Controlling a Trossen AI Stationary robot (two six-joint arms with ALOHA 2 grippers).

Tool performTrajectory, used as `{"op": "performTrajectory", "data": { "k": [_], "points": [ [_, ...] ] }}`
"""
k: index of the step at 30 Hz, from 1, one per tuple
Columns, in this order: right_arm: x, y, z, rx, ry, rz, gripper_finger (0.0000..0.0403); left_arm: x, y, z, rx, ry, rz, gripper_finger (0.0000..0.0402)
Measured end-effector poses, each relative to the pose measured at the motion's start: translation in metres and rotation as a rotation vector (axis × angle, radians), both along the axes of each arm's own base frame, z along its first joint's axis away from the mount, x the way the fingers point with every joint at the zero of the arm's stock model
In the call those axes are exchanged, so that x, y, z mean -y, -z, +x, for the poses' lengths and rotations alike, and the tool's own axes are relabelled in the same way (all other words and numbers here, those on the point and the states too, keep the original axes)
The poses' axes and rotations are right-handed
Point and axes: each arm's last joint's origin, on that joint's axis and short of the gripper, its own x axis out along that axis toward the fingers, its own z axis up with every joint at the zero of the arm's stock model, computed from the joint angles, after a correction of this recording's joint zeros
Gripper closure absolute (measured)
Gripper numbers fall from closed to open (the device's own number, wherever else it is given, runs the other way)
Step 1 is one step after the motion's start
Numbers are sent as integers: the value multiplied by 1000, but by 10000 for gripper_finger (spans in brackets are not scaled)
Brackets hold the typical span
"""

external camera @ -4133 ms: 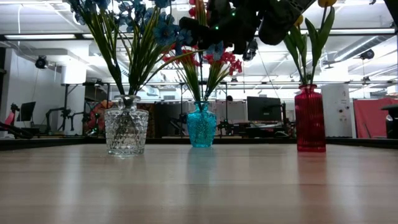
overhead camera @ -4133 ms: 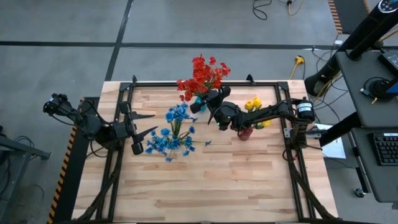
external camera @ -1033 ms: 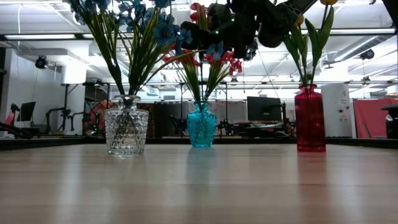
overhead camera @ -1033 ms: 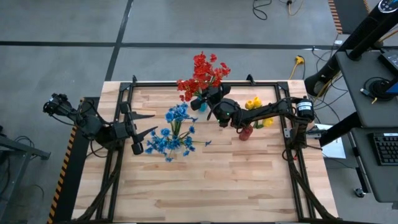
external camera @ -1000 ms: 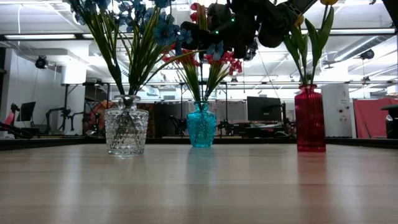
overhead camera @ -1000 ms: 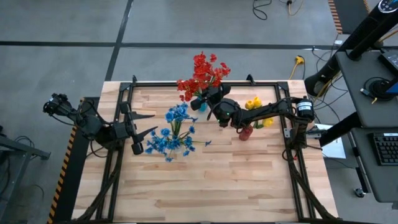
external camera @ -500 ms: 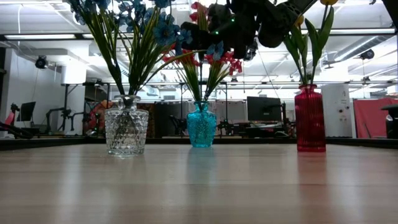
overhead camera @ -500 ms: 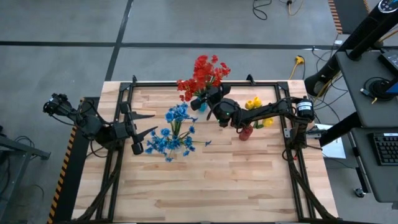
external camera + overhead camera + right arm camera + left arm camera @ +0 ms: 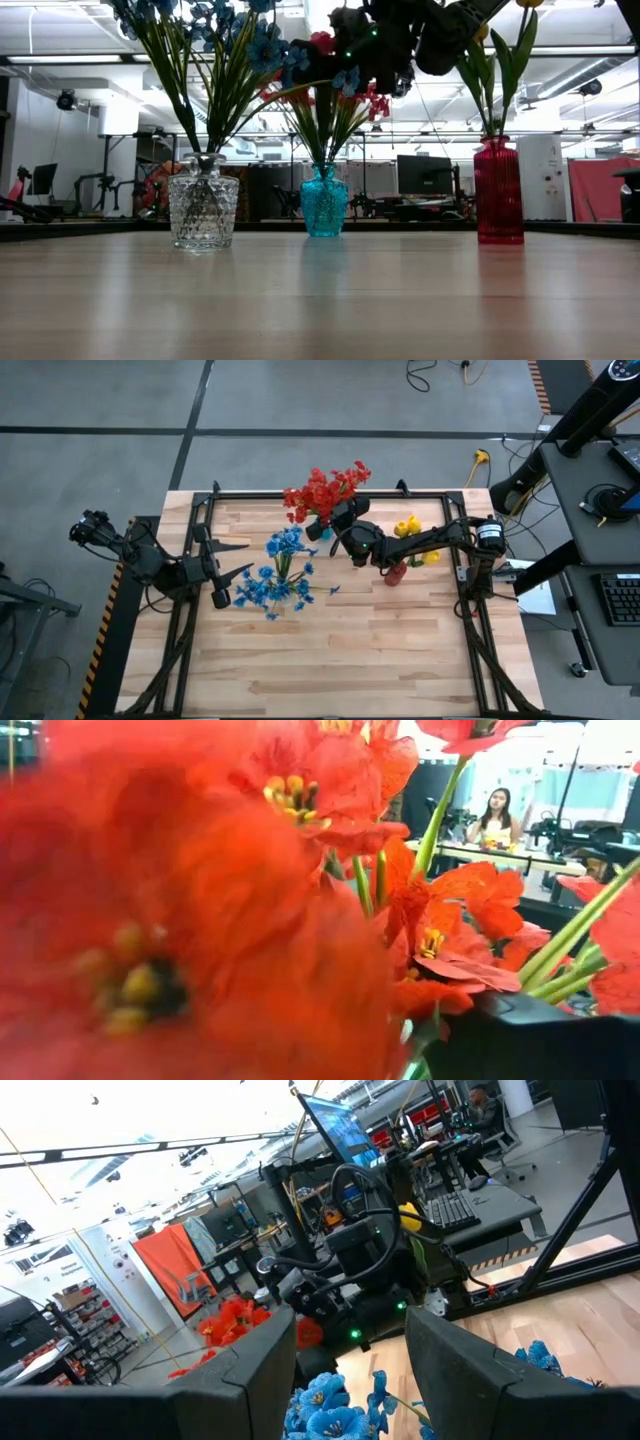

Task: Sort flowers into vase by color
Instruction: Put the red flowers into the blue vase

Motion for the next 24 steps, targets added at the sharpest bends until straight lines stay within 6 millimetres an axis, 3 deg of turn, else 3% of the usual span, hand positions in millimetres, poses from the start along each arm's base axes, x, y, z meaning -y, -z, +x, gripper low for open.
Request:
{"op": "performTrajectory", "data": {
  "k": [14,24],
  "points": [
    [-27,-15,-6,-94,55,-39,144,0,0,0,-4,0,2,229],
    [-27,-34,4,-258,59,74,99,0,0,0,-2,1,-4,229]
  ]
}}
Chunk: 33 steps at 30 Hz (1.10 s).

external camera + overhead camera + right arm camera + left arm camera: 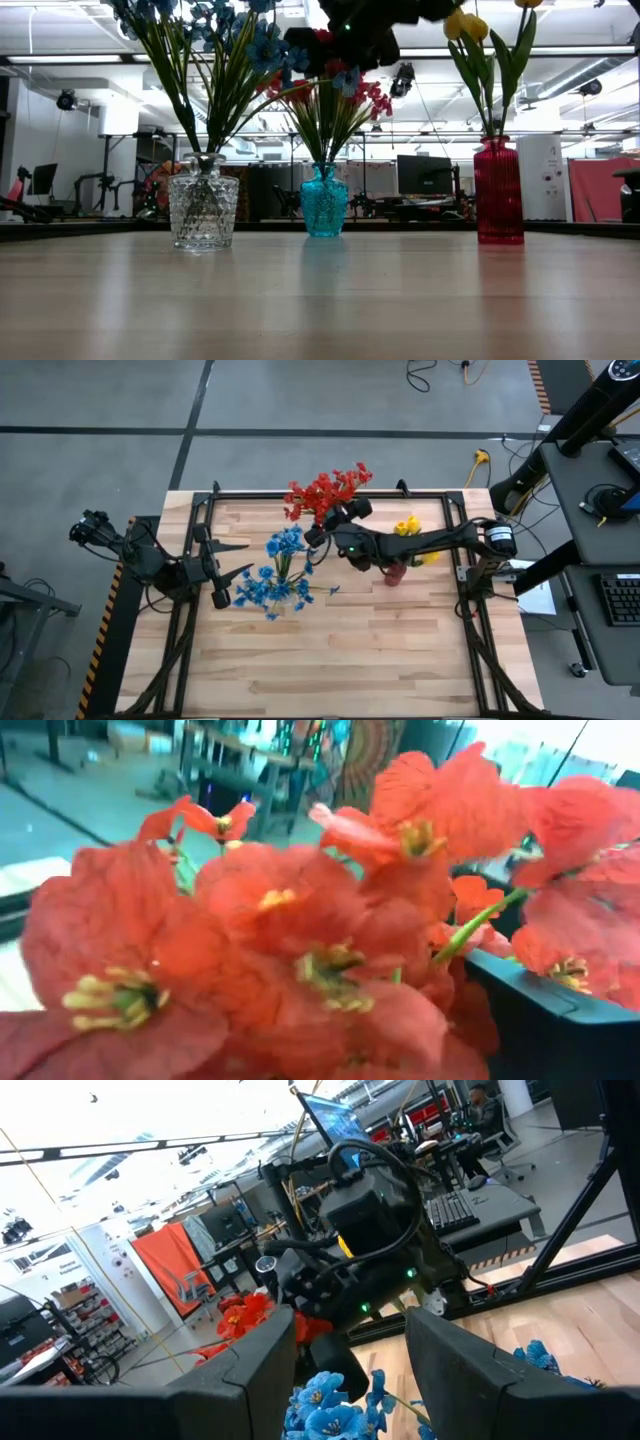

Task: Sort flowers into vase by color
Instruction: Put the red flowers into the blue vase

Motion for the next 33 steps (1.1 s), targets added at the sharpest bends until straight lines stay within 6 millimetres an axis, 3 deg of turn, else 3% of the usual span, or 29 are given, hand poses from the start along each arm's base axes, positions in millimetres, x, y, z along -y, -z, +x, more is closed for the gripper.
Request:
{"op": "performTrajectory", "data": {
  "k": [12,33],
  "points": [
    [-1,-31,-3,-165,-14,141,43,0,0,0,-2,0,2,229],
    [-4,-72,-14,-293,-141,271,41,0,0,0,-2,0,-6,229]
  ]
}}
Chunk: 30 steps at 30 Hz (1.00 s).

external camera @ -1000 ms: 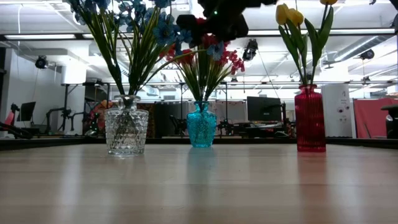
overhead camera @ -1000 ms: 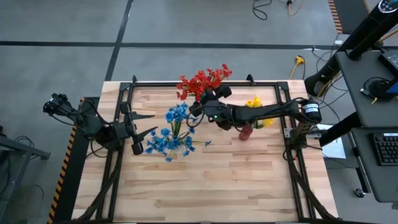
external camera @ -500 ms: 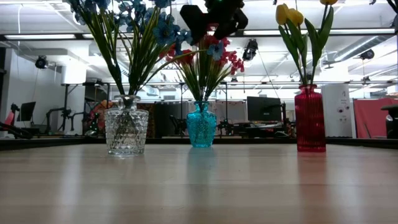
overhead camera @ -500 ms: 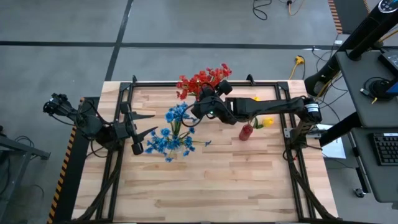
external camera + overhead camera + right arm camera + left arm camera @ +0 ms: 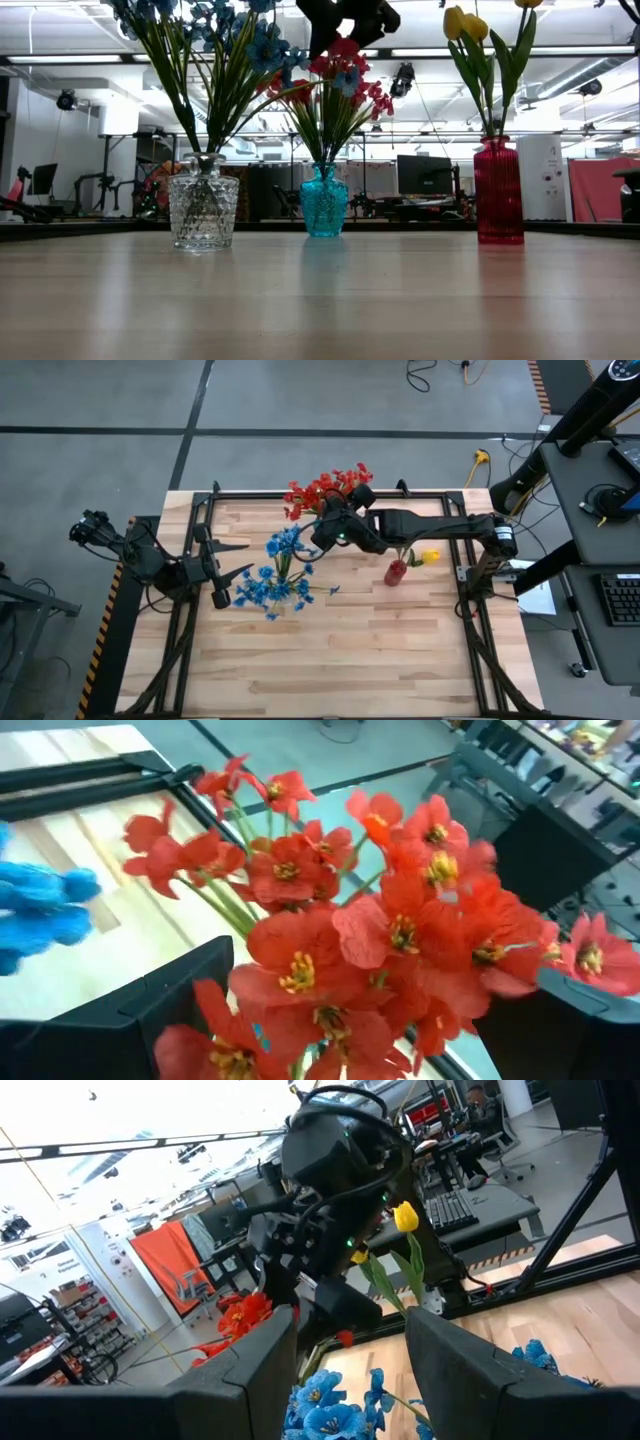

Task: Sort flowers into vase by color
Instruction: Put the red flowers into the blue vase, then return to Home Position

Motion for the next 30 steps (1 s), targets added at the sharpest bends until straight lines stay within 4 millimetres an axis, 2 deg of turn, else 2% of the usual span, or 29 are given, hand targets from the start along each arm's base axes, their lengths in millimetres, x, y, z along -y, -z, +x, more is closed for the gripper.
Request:
{"op": "performTrajectory", "data": {
  "k": [6,15,23,30],
  "points": [
    [0,-12,-6,-44,-4,5,41,0,0,0,1,1,-7,229],
    [-2,-43,-22,-64,8,36,41,0,0,0,3,1,-7,229],
    [-5,-65,-27,-32,-115,111,41,0,-1,0,7,0,-10,229],
    [-13,-95,-44,-27,-231,179,41,0,-2,0,19,0,-18,229]
  ]
}}
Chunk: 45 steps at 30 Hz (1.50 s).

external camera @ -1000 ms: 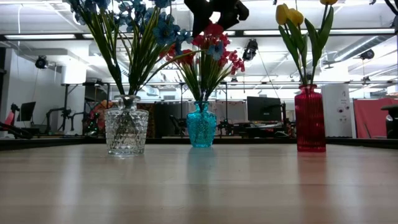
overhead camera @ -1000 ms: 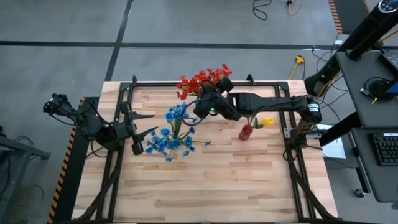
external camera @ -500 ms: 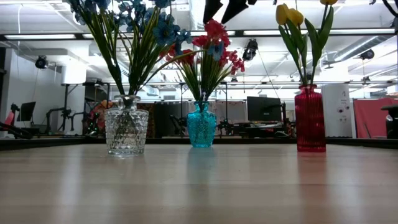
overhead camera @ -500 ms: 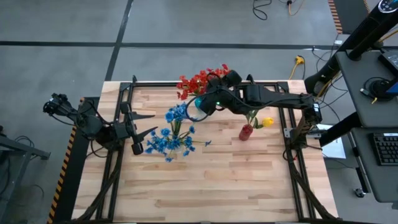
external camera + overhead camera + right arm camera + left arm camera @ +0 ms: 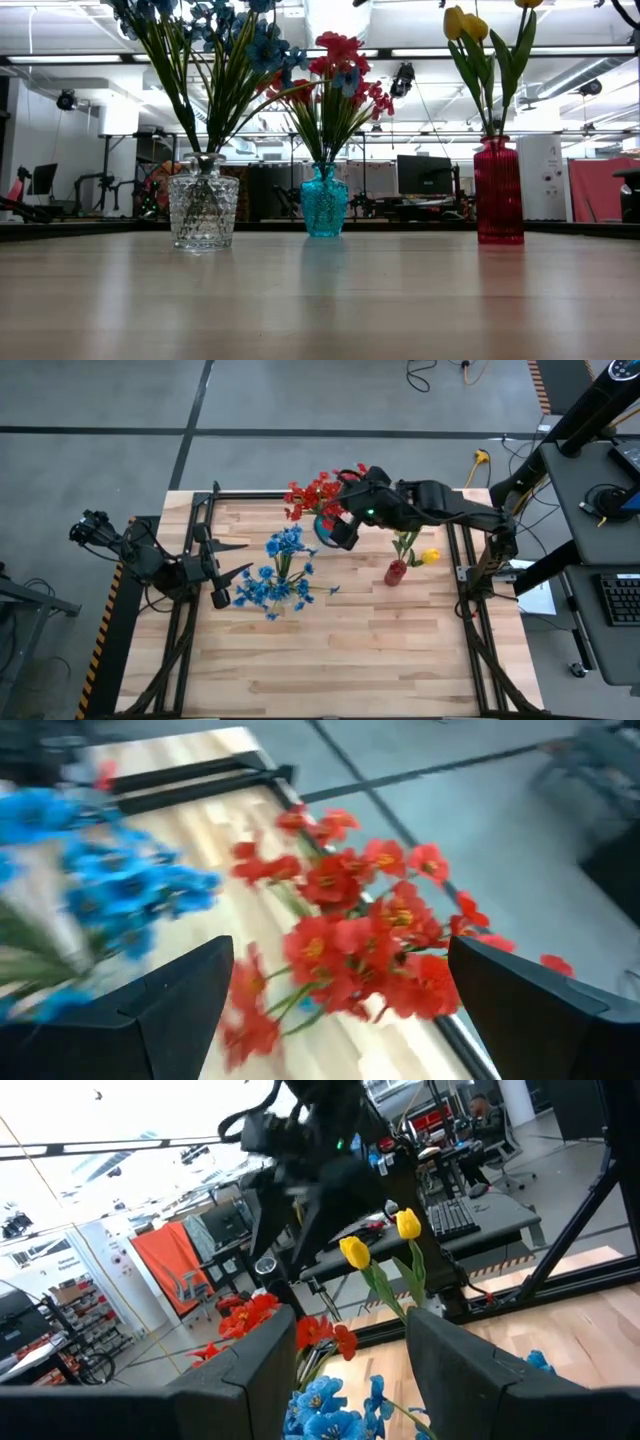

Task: Sort flowers into vase by color
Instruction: Return to Home Position

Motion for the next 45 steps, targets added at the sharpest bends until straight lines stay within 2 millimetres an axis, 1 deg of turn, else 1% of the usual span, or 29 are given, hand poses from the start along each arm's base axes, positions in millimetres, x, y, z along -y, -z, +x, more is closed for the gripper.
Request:
{"op": "performTrajectory", "data": {
  "k": [3,5,8,11,14,17,19,21,24,25,27,29,31,34,36,38,41,43,45],
  "points": [
    [-13,-12,-9,0,-90,30,41,0,0,0,2,0,-2,229],
    [-27,-16,-14,-15,-153,20,41,1,0,1,1,2,-13,229],
    [-54,-19,-23,-26,-259,-2,41,2,2,4,-6,4,-23,229],
    [-87,-17,-32,-14,-362,-36,41,4,4,7,-20,4,-12,229],
    [-121,-8,-38,12,-474,-89,41,8,7,13,-31,7,-28,229],
    [-149,6,-43,43,-585,-125,41,12,12,19,-43,15,-62,229],
    [-164,18,-49,40,-651,-167,41,15,5,22,10,54,-144,229],
    [-175,33,-54,36,-696,-208,41,18,-3,22,63,189,-185,229],
    [-186,59,-59,52,-722,-262,41,24,-7,18,99,437,-135,229],
    [-187,67,-61,60,-727,-274,41,24,-6,16,96,470,-127,229],
    [-184,77,-68,111,-721,-261,41,20,-5,10,117,459,-144,229],
    [-177,86,-80,153,-710,-241,41,16,0,4,123,441,-142,229],
    [-169,95,-95,196,-739,-200,41,13,8,-1,118,449,-113,229],
    [-155,111,-114,282,-833,-135,41,10,28,-7,100,451,-94,229],
    [-145,122,-126,364,-888,-107,41,8,40,-10,135,447,-109,229],
    [-133,131,-136,446,-905,-101,41,7,55,-12,169,448,-113,229],
    [-115,147,-145,550,-872,-98,41,4,76,-14,198,423,-77,229],
    [-101,155,-147,615,-845,-102,41,-2,84,-15,238,348,-85,229],
    [-86,161,-146,655,-853,-100,41,-8,90,-14,248,291,-89,229]
  ]
}}
